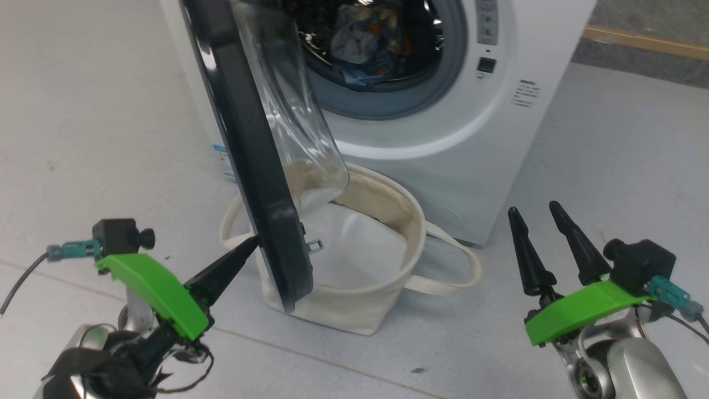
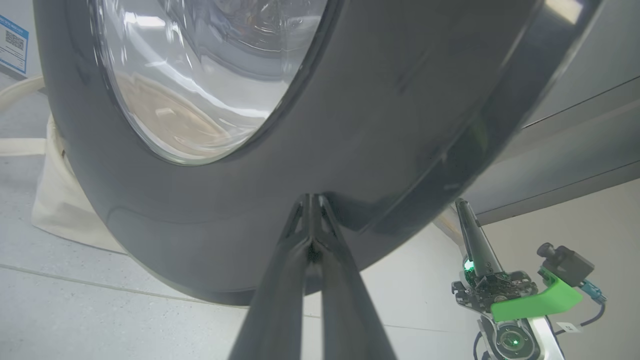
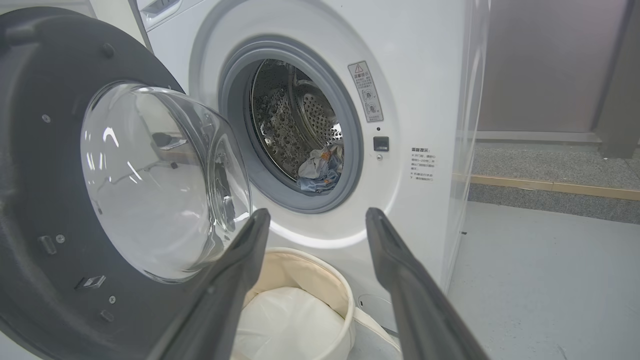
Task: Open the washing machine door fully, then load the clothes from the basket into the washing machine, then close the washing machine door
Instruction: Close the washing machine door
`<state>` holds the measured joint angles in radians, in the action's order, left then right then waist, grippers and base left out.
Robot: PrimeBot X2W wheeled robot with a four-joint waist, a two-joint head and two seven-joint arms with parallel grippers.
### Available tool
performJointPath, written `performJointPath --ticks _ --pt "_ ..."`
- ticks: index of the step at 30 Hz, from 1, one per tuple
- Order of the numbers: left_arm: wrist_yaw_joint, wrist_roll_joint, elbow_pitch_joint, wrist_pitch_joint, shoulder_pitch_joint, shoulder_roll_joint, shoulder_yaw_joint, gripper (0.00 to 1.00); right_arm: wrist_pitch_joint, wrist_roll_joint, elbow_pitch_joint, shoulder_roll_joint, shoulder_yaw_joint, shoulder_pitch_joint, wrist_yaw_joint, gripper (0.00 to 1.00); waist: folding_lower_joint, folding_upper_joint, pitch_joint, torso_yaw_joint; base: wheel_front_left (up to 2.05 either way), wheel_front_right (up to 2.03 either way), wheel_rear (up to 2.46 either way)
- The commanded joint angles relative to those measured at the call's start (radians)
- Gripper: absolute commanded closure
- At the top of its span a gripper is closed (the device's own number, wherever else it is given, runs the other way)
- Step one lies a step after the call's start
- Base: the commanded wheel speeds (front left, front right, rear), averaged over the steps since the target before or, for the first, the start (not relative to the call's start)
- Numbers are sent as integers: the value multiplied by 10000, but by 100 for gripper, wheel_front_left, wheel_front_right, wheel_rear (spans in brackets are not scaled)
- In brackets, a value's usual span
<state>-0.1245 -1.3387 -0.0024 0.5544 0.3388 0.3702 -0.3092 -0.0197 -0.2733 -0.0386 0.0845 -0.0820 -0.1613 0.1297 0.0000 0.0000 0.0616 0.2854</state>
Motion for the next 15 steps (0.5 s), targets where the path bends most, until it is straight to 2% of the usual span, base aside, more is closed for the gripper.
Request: performJointPath --ticks 1,3,4,15 --pt "-61 192 -330 -232 808 166 301 100 -94 -8 402 -41 -161 -235 10 0 0 0 115 -404 0 0 0" --pt "-61 662 -153 -549 1060 310 87 100 -130 10 425 -75 -153 -249 10 0 0 0 200 -734 0 0 0" --pt "-61 1028 20 -952 1299 420 -182 100 -180 23 454 -115 -168 -276 10 0 0 0 303 -1105 0 0 0" --pt "-61 947 476 -2760 2228 1140 -1229 100 -672 -38 293 -302 -166 -348 10 0 0 0 764 -3238 0 0 0"
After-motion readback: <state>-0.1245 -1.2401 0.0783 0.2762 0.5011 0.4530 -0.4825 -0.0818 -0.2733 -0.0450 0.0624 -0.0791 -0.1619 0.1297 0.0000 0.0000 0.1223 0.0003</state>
